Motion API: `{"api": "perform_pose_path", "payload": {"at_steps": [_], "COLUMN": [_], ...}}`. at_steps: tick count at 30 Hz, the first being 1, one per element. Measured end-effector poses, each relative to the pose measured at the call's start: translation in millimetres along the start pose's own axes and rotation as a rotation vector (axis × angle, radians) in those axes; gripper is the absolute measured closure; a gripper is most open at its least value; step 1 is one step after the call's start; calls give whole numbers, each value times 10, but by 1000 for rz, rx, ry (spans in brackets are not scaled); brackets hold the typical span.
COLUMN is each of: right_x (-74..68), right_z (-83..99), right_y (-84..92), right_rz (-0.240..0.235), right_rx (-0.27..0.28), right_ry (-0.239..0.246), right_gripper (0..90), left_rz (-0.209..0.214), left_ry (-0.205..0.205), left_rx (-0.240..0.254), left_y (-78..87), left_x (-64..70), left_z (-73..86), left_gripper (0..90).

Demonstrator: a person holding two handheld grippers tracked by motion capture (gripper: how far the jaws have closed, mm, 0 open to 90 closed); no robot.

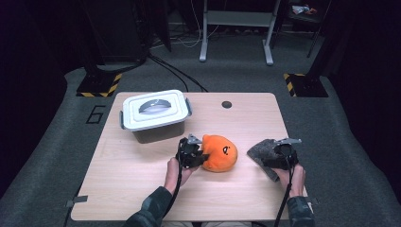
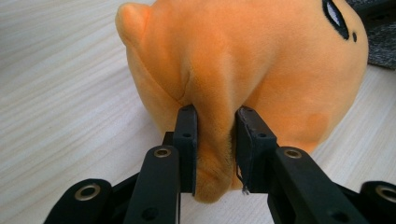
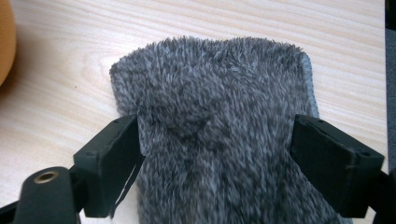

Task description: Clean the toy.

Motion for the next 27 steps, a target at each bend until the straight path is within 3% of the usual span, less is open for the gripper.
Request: {"api": "perform_pose_path", "payload": {"at_steps": [3,6,8,10,20,27], "right_x": [-10,-12,7,10,14,16], "right_z": [4,25,49,61,91,90], "right_y": [-54,-108,-144,-152,-157,-154], "right_rz": [-1,2,8,3,-5,-23], "right_rx": [-19,-41,-58,-63,-27,-14], "right_ry": [0,-1,-13,-21,-34,-39], "right_gripper": [176,239,333,358,677,747], "left_rz": [-5,-7,-3,-7,-49,-48], "left_ry": [3,3,13,24,66,73], "left_rx": [13,23,24,33,45,47], "left_y": [-1,0,6,5,-5,0], "left_x": [6,4,3,10,49,44], "left_z": [12,25,35,38,32,40], "left_gripper": [719,720,721,721,722,721]}}
Point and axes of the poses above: each handheld gripper's, and its own axes: y roughly backward along the jaws, z roughly out of its underside, x roughly to its right, the point moved 7 cm from there along -y, roughly forward along the jaws, and after that the axes turned 8 degrees about z, right-handed, at the moved point
